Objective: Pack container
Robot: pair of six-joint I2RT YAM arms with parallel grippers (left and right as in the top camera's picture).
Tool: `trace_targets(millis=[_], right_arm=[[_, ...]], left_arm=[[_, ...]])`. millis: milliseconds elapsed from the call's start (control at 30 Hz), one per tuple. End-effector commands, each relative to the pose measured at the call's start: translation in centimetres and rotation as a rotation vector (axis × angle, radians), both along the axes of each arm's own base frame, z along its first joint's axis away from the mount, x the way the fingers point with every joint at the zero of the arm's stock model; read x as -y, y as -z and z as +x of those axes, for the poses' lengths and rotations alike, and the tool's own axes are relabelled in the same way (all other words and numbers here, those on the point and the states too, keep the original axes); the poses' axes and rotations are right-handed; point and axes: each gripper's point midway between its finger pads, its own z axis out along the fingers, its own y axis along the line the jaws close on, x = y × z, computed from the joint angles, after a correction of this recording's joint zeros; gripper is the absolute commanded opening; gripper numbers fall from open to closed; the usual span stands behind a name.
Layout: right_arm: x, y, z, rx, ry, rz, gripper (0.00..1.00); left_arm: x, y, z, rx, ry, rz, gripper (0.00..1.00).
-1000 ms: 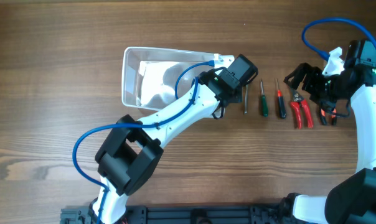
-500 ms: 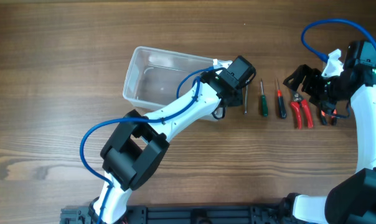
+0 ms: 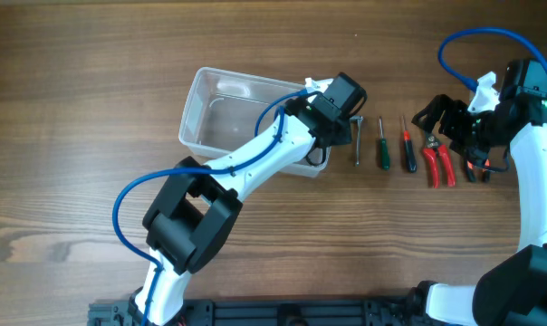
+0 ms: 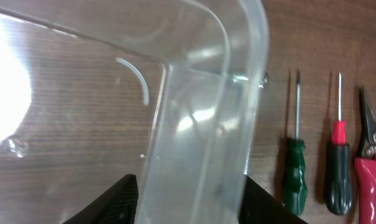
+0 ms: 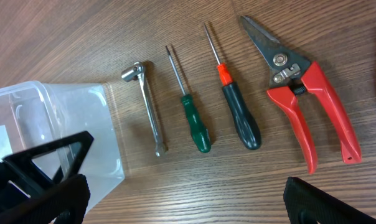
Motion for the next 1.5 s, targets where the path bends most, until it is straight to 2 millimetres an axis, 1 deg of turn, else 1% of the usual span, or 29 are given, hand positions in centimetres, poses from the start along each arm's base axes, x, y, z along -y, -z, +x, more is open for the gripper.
trace_targets(millis=[0, 67, 100, 133, 200, 333, 500, 533, 600, 667, 700, 767, 800, 900, 933, 967, 1000, 1033, 1167, 1267, 1300, 1367, 1467], right_arm=[[0.1, -0.4, 0.5, 0.015, -0.010, -0.007, 1.00], [0.2, -0.4, 0.5, 0.016, -0.011, -0.007, 1.00], [0.2, -0.4, 0.6, 0.019, -0.011, -0.008, 1.00], [0.2, -0.4, 0.6, 0.020, -0.011, -0.009, 1.00], [0.2, -0.5, 0.8, 0.027, -0.010, -0.010, 1.00], [0.3, -0.6, 1.2, 0.044, -0.009, -0.015, 1.00], [0.5, -0.8, 1.7, 0.068, -0.009, -0.022, 0.99], [0.5, -0.8, 1.7, 0.070, -0.009, -0.023, 0.99], [0.5, -0.9, 1.8, 0.075, -0.009, -0.024, 0.99], [0.5, -0.9, 1.9, 0.077, -0.009, -0.024, 0.99], [0.4, -0.9, 1.9, 0.077, -0.011, -0.020, 0.99], [-0.1, -1.0, 1.9, 0.080, -0.022, 0.003, 0.99], [-0.7, -1.0, 1.8, 0.083, -0.036, 0.028, 0.97], [-2.4, -0.9, 1.7, 0.083, -0.076, 0.074, 0.90], [-3.2, -0.9, 1.7, 0.085, -0.095, 0.087, 0.88], [-4.3, -0.8, 1.7, 0.085, -0.124, 0.100, 0.86], [-5.1, -0.7, 1.7, 0.087, -0.146, 0.104, 0.85], [-5.9, -0.7, 1.7, 0.090, -0.170, 0.103, 0.84], [-9.3, -1.0, 2.4, 0.135, -0.273, 0.097, 0.83], [-12.0, -1.5, 3.1, 0.189, -0.351, 0.088, 0.73], [-12.8, -1.4, 3.2, 0.200, -0.374, 0.069, 0.72], [-13.8, -1.0, 3.4, 0.201, -0.399, 0.036, 0.72], [-15.7, 0.2, 3.3, 0.183, -0.451, 0.011, 0.73]], left_arm=[[-0.8, 0.2, 1.1, -0.005, -0.026, -0.009, 0.52], [-1.3, -0.3, 1.8, 0.023, 0.005, -0.001, 0.53], [-1.4, -0.6, 2.2, 0.043, 0.032, 0.005, 0.57], [-1.6, -1.1, 2.6, 0.062, 0.051, 0.009, 0.59], [-2.1, -2.4, 3.2, 0.100, 0.080, 0.011, 0.61], [-3.2, -6.0, 4.2, 0.188, 0.128, 0.009, 0.64], [-4.6, -10.2, 4.8, 0.290, 0.177, 0.018, 0.65], [-4.9, -11.1, 4.9, 0.312, 0.182, 0.020, 0.67], [-5.5, -12.8, 5.0, 0.363, 0.215, 0.034, 0.75], [-7.0, -14.3, 5.3, 0.412, 0.216, 0.099, 0.79], [-8.3, -14.8, 5.5, 0.426, 0.188, 0.143, 0.82], [-11.3, -15.4, 5.8, 0.436, 0.133, 0.248, 0.86], [-12.9, -15.5, 5.8, 0.431, 0.110, 0.299, 0.88], [-17.3, -14.7, 5.8, 0.365, 0.085, 0.418, 0.89], [-18.8, -14.2, 5.8, 0.333, 0.076, 0.441, 0.87], [-20.7, -13.8, 5.7, 0.293, 0.049, 0.460, 0.83], [-22.2, -13.5, 5.7, 0.264, 0.027, 0.469, 0.80], [-23.4, -13.2, 5.8, 0.239, 0.008, 0.464, 0.79], [-27.0, -12.6, 6.6, 0.186, -0.029, 0.382, 0.84], [-28.8, -12.0, 7.0, 0.159, 0.023, 0.290, 0.83], [-29.7, -11.6, 7.2, 0.145, 0.026, 0.256, 0.83], [-31.4, -10.7, 7.5, 0.115, -0.007, 0.221, 0.82], [-34.0, -8.7, 7.7, 0.055, -0.052, 0.191, 0.82]])
